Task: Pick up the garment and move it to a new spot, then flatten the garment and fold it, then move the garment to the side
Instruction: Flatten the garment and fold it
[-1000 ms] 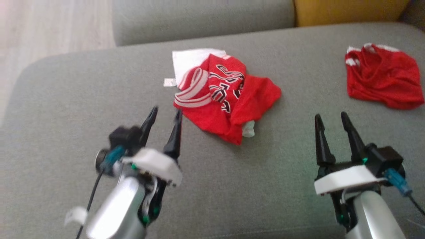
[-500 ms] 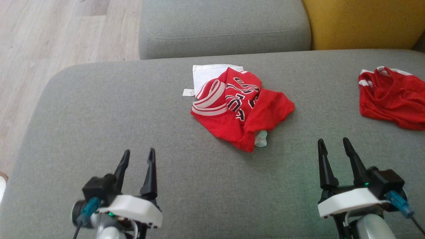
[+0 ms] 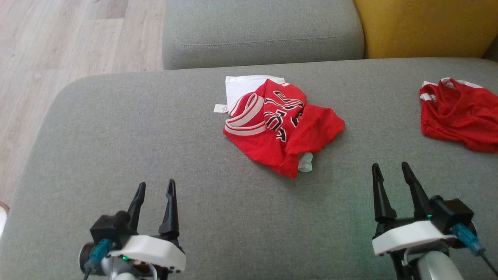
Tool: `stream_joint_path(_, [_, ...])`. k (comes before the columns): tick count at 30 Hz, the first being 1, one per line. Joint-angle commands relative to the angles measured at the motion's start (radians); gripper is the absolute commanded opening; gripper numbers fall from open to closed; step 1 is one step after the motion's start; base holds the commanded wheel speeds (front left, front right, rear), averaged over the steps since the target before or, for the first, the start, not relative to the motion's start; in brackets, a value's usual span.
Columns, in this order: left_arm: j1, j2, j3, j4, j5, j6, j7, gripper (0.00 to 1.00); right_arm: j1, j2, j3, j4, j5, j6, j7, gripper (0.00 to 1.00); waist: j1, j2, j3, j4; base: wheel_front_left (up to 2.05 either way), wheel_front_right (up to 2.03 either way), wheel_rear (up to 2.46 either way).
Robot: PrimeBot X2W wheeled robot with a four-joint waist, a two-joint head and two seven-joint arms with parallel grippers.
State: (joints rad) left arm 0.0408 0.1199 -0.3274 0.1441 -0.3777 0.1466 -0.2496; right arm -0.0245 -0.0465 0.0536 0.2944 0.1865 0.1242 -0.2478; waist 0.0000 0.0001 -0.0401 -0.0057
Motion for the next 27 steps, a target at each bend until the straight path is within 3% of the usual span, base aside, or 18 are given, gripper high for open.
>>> stream_joint_path(1, [-0.031,-0.002,0.046,-0.028,0.015,-0.005,-0.012,1.00,-0.029,-0.004,0.024,-0.028,0.005,0.007,-0.013,1.00,0.0000,-0.0001,0.001,0.000,0.00,0.00,0.00])
stream_joint_path(20, [-0.035,-0.019,0.055,0.001,0.036,-0.034,-0.012,1.00,-0.034,-0.004,0.025,-0.026,0.007,0.007,-0.014,1.00,0.0000,-0.0001,0.014,-0.004,0.00,0.00,0.00])
stream_joint_path(27, [-0.139,-0.016,0.007,0.063,0.068,-0.066,0.011,1.00,-0.051,-0.004,0.037,-0.045,0.003,0.007,-0.014,1.00,0.0000,-0.0001,0.070,-0.029,0.00,0.00,0.00])
